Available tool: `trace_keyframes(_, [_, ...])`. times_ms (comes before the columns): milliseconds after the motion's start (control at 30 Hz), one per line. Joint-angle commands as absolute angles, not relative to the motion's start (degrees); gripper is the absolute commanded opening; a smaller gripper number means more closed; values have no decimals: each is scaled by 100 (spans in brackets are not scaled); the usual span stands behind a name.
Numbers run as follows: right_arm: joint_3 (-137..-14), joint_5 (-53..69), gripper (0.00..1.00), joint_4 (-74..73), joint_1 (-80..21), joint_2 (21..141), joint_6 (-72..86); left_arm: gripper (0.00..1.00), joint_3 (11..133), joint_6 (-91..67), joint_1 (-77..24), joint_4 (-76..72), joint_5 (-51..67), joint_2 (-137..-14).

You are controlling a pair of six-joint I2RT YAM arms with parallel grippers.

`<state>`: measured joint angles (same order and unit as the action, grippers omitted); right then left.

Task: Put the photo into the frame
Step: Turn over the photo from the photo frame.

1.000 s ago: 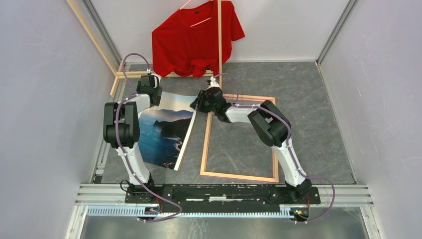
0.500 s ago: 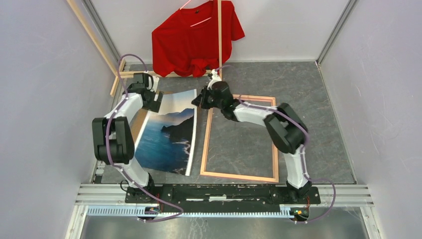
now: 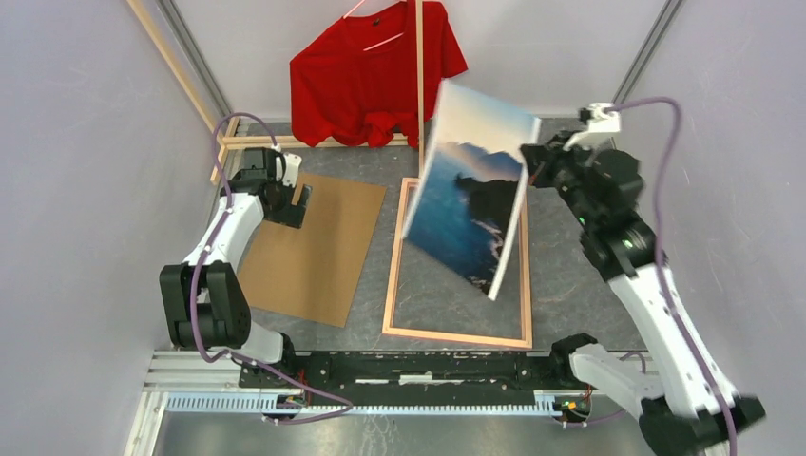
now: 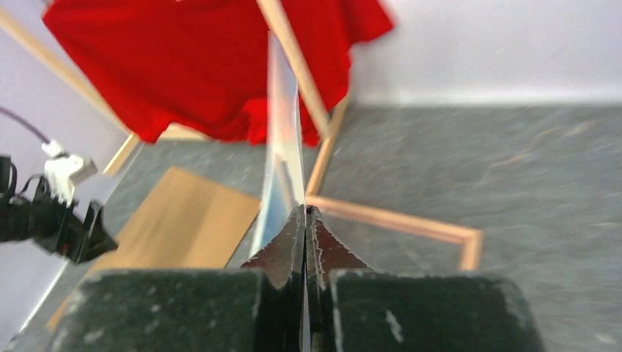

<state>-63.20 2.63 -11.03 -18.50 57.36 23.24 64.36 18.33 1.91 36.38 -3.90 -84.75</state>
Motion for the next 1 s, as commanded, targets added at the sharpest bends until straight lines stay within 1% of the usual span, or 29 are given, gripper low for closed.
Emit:
trace_keyframes(0, [-7449,-1918,0,-2717,-1923,5034,1020,100,6390,1926,195,3735,-118,-8344])
trace_keyframes(67, [-7795,-2281,0,-3014,-1922,5092,822,100,6378,1916,186,3735,-98,-8337])
trace_keyframes(133, [-8084,-2330,0,-3278,-1929,5324,619,100,6356,1924,180,3736,-101,-8301])
trace_keyframes(233, [-8393,-2033,0,-3730,-1938,5828,475,100,6316,1932,179,3735,-139,-8225])
trace_keyframes(300, [-8756,-1938,0,-4350,-2062,6335,464,100,6287,1931,176,3735,-134,-8194])
trace_keyframes(400, [-9042,-2336,0,-5161,-2561,7124,457,100,6284,1920,176,3735,-142,-8183])
trace_keyframes(467, [-8956,-2677,0,-5438,-2993,7458,522,100,6299,1912,165,3735,-145,-8189])
trace_keyframes(533, [-8828,-2771,0,-5577,-3387,7730,638,100,6315,1895,159,3736,-153,-8191])
trace_keyframes(567, [-8750,-2717,0,-5583,-3547,7835,722,100,6319,1898,152,3735,-158,-8194])
trace_keyframes(633, [-8475,-2200,0,-5375,-3661,7970,963,100,6311,1898,149,3736,-160,-8191])
trace_keyframes(733, [-7432,-1047,0,-4279,-3660,7860,1632,100,6289,1889,149,3728,-166,-8185])
trace_keyframes(800, [-6932,-754,0,-3757,-3665,7860,2230,100,6261,1889,149,3704,-166,-8176])
trace_keyframes(900, [-6555,-195,0,-3182,-3663,8107,3038,100,6232,1881,140,3662,-160,-8158])
trace_keyframes(967, [-6669,206,0,-3118,-3661,8498,3527,100,6231,1866,126,3664,-151,-8165])
